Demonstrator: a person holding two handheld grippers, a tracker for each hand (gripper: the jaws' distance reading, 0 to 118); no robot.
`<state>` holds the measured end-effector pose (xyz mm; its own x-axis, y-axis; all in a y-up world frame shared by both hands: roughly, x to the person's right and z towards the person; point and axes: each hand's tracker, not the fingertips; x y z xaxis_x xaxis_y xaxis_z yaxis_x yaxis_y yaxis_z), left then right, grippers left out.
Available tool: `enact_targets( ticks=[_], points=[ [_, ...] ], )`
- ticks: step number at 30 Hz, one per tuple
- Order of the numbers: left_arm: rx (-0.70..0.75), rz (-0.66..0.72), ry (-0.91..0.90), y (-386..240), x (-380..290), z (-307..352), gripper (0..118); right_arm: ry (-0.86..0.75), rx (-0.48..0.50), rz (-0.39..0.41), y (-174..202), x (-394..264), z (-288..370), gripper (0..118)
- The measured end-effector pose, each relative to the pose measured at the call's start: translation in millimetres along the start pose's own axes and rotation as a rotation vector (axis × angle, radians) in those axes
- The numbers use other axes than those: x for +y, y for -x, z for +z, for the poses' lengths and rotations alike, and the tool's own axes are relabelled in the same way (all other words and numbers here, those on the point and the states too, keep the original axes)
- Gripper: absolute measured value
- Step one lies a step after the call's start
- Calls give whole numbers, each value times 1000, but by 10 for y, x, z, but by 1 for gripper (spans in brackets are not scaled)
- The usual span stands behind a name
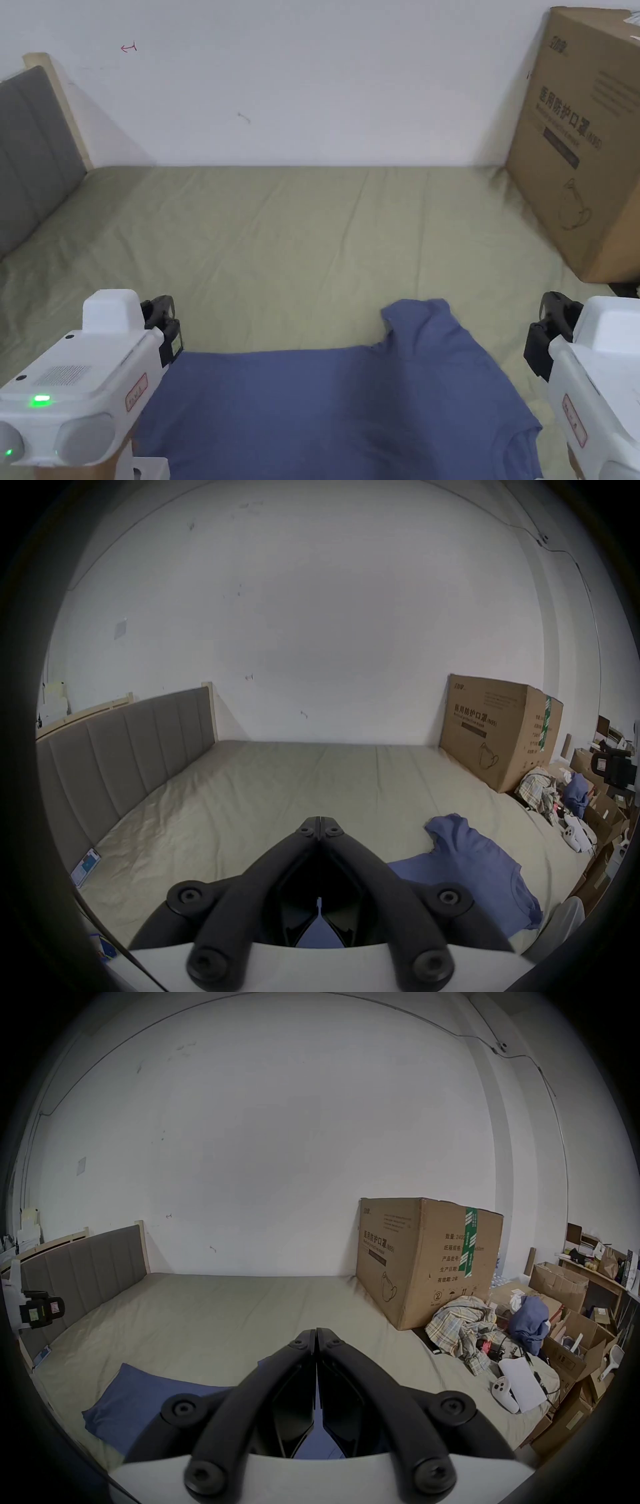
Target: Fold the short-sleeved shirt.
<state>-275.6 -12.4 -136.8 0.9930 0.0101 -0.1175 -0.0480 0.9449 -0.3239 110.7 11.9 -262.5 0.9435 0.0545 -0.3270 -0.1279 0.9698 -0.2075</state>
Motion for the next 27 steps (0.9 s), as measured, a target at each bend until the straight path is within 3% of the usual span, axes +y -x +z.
enact_targets(
  ticks=[8, 9, 10, 12, 14, 15, 16, 20, 23, 27],
  points=[
    [-51, 164, 346, 855, -56, -1197, 0, 61, 0, 23, 35, -14, -555, 0],
    [-34, 201, 373, 987, -119, -1368, 7, 71, -2, 27, 40, -27, -637, 0],
    [-19, 222, 422, 1112, -173, -1527, 25, 80, -5, 31, 45, -42, -708, 0],
    [23, 225, 504, 1301, -311, -1813, 79, 98, -8, 40, 38, -69, -837, 0],
    [69, 209, 603, 1424, -463, -2037, 86, 119, -6, 49, 40, -118, -975, 0],
    [93, 198, 657, 1473, -556, -2150, 102, 133, -7, 57, 39, -152, -1043, 0],
    [98, 184, 684, 1513, -638, -2229, 107, 143, -8, 65, 39, -187, -1109, 0],
    [93, 149, 748, 1562, -893, -2412, 102, 194, -11, 80, 28, -321, -1326, 0],
    [84, 121, 775, 1631, -1117, -2604, 70, 226, -11, 77, 17, -416, -1446, 0],
    [81, 55, 777, 1536, -1256, -2638, 54, 294, -2, 76, -52, -572, -1624, 0]
  ],
)
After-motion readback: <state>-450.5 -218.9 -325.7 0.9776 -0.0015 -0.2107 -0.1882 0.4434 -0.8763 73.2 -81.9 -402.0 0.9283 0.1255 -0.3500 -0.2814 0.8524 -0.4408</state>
